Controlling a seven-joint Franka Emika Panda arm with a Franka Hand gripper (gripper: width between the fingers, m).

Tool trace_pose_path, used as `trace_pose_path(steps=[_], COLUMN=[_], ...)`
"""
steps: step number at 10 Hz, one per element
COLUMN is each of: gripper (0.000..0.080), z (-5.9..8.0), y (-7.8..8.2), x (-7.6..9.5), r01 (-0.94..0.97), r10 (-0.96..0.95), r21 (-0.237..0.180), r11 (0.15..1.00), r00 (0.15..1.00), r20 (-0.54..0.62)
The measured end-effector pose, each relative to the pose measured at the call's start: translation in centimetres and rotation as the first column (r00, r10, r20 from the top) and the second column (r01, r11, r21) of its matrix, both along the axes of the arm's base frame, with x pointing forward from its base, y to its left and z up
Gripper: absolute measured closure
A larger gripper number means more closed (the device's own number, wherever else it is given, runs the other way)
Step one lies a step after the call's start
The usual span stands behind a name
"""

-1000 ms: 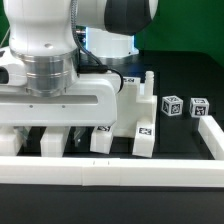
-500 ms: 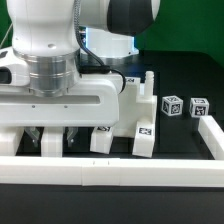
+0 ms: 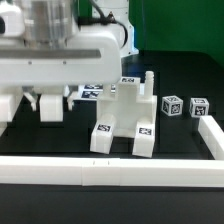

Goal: Assemble chair

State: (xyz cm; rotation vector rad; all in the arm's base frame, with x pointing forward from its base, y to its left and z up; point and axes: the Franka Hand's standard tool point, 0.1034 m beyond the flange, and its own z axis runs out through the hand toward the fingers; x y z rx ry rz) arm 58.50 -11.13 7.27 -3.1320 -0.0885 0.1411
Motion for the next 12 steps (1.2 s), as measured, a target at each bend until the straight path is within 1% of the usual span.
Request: trace_pose_path(steps=[1, 2, 3, 4, 6, 8, 9, 10, 11, 12], gripper=[0.0515, 0.0515, 0.0515, 0.0515, 0.0515, 0.0515, 0.0515, 0.0515, 0.0515, 0.0515], z=[1.5, 2.7, 4.0, 4.7, 4.1, 4.0, 4.0, 4.3, 4.7, 5.1], y=[0.2, 0.3, 0.7, 1.3, 1.3, 1.3, 1.3, 1.9, 3.2, 4.2], x=[0.0, 0.0, -0.1, -0.3, -0.4, -0.5, -0.9, -1.5, -2.0, -1.9], r01=[-0.001, -0.01, -0.013, -0.019, 0.003, 0.033, 0.146, 0.218, 0.23, 0.222], r10=[0.0, 0.01, 0.012, 0.018, -0.004, -0.034, -0.148, -0.221, -0.233, -0.225], r21=[0.006, 0.012, 0.017, 0.015, 0.014, 0.015, 0.041, 0.047, 0.052, 0.051], r11=[1.0, 1.0, 1.0, 1.0, 1.0, 0.999, 0.988, 0.975, 0.972, 0.974], r00=[1.0, 1.0, 0.999, 0.997, 0.997, 0.996, 0.987, 0.973, 0.97, 0.972], r20=[0.014, 0.03, 0.05, 0.08, 0.078, 0.076, 0.069, 0.064, 0.061, 0.066])
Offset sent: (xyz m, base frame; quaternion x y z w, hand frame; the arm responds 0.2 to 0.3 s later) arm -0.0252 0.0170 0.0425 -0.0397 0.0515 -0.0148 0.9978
